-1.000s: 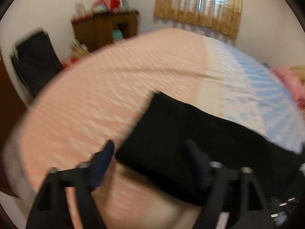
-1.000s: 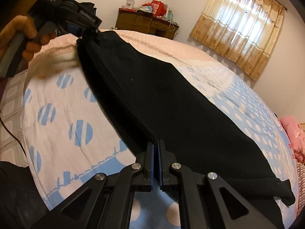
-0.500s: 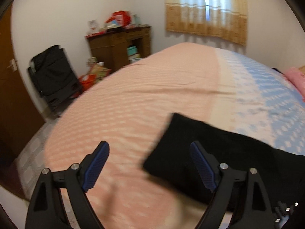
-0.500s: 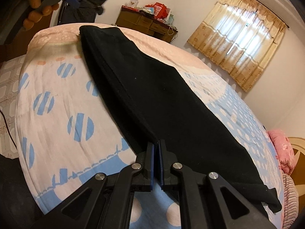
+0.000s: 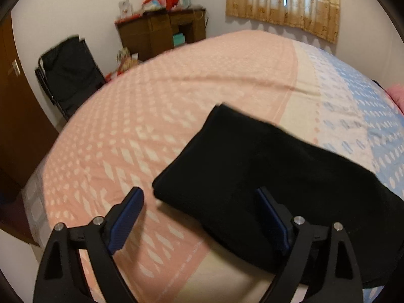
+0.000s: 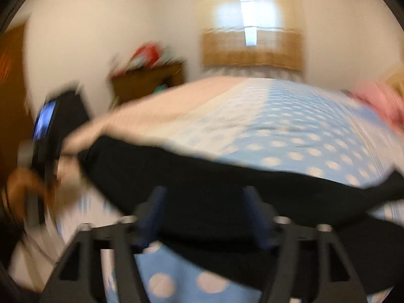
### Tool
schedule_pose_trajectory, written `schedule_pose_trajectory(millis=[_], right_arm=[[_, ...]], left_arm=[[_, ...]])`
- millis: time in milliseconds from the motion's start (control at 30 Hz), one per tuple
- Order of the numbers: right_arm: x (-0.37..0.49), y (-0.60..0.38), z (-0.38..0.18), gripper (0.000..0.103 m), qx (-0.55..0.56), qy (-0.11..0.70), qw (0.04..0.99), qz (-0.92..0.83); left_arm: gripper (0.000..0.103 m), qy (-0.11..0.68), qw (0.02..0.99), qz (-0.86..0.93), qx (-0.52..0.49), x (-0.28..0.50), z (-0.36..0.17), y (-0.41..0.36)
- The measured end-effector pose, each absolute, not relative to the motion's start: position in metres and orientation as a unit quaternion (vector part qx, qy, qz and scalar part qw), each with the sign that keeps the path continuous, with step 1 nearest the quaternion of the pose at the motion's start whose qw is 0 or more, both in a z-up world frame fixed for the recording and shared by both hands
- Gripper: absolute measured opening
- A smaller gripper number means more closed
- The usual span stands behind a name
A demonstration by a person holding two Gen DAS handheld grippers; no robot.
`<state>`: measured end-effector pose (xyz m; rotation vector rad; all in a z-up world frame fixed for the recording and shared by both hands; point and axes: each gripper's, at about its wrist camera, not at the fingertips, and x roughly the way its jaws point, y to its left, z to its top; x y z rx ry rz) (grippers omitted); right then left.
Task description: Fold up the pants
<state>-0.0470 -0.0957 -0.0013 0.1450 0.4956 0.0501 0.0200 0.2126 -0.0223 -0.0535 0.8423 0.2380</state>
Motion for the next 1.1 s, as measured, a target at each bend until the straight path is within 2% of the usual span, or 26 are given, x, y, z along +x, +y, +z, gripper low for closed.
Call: schedule_pose_trajectory(millis=[200,300,400,600,767,800,833,867,967,1100], right_arm=[[-0.032,-0.242,0.04,0.07,0.117,0.268,0.948,-0.127],[-0.014,-0.325,0.033,0.07,0.211,0.309,0.911,-0.174],[0.003,-0.38,0.012,0.07,0.252,0.347,0.878,-0.211],[0.037,-0.428,-0.034,0.07,0.269,0.407,0.838,-0.245],[0.05,-0.426,-0.042,0.069,0.232,0.423,0.833,-0.27],[0.049,-0.425,-0.041,0.054,0.221,0.426,0.832,-0.279],[0.046,-0.424,-0.04,0.03,0.207,0.431,0.828,-0.293],[0.042,-0.427,-0.04,0.013,0.207,0.43,0.828,-0.293],[0.017,-0.442,-0.035,0.003,0.265,0.412,0.83,-0.265],[-0.033,-0.434,-0.007,0.003,0.297,0.351,0.858,-0.229]], left_arm=[[0.091,0.398,0.917,0.02,-0.007,0.023,-0.013,0.154],[0.091,0.414,0.91,-0.023,-0.007,0.023,-0.02,0.125],[0.091,0.436,0.899,-0.049,0.004,0.022,-0.033,0.103],[0.092,0.428,0.902,-0.036,0.049,0.012,-0.047,0.09],[0.1,0.42,0.905,-0.033,0.058,0.011,-0.05,0.087],[0.101,0.418,0.906,-0.032,0.058,0.011,-0.05,0.087],[0.103,0.416,0.907,-0.032,0.059,0.012,-0.05,0.087],[0.103,0.416,0.907,-0.032,0.06,0.013,-0.05,0.087],[0.103,0.413,0.908,-0.036,0.064,0.013,-0.051,0.087],[0.103,0.415,0.906,-0.046,0.07,0.015,-0.052,0.087]])
